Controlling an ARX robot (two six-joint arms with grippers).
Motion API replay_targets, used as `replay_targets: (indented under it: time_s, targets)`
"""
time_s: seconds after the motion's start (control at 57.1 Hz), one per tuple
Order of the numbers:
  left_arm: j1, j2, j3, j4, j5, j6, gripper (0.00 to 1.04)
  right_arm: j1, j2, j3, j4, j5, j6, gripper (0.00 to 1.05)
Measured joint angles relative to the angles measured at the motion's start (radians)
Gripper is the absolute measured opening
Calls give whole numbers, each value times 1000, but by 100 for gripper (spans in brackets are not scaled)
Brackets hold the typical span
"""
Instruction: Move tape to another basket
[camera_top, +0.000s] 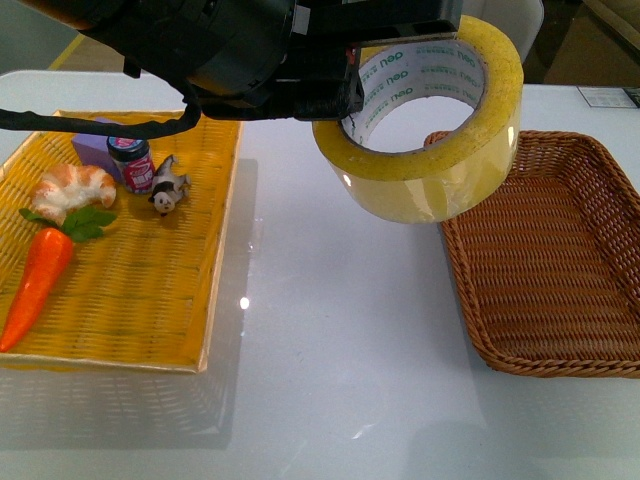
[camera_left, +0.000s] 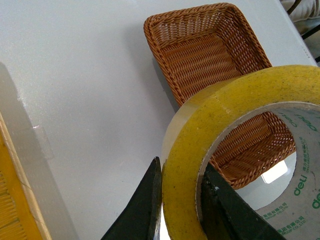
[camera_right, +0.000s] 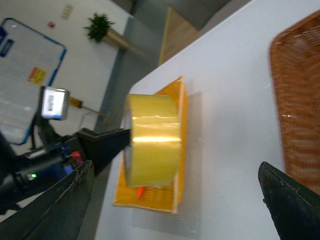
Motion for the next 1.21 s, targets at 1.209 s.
replay_targets:
  time_s: [1.209]
  targets:
    - [-19,-5,0,-40,44,1,15,214,666,153,520,-53,170,79]
